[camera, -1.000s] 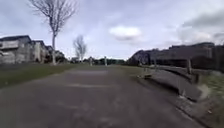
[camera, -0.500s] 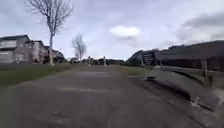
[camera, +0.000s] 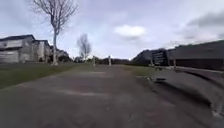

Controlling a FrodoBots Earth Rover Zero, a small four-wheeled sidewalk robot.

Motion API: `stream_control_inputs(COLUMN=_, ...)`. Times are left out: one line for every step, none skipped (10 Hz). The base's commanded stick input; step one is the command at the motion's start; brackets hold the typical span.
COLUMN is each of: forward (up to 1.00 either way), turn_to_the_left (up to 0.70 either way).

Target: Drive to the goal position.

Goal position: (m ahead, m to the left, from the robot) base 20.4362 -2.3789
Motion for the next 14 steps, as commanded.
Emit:
stream_control_inputs(forward=0.70, turn_to_the_left=0.02)
stream_control_inputs(forward=0.70, turn_to_the_left=0.02)
stream_control_inputs(forward=0.70, turn_to_the_left=0.03)
stream_control_inputs(forward=0.70, turn_to_the_left=0.02)
stream_control_inputs(forward=0.70, turn_to_the_left=0.02)
stream_control_inputs(forward=0.70, turn_to_the_left=0.02)
stream_control_inputs(forward=0.70, turn_to_the_left=0.02)
stream_control_inputs(forward=0.70, turn_to_the_left=0.02)
stream_control_inputs(forward=0.70, turn_to_the_left=0.02)
stream_control_inputs(forward=0.70, turn_to_the_left=0.12)
stream_control_inputs(forward=0.70, turn_to_the_left=0.03)
stream_control_inputs(forward=0.70, turn_to_the_left=0.03)
stream_control_inputs(forward=0.70, turn_to_the_left=0.03)
stream_control_inputs(forward=0.70, turn_to_the_left=0.03)
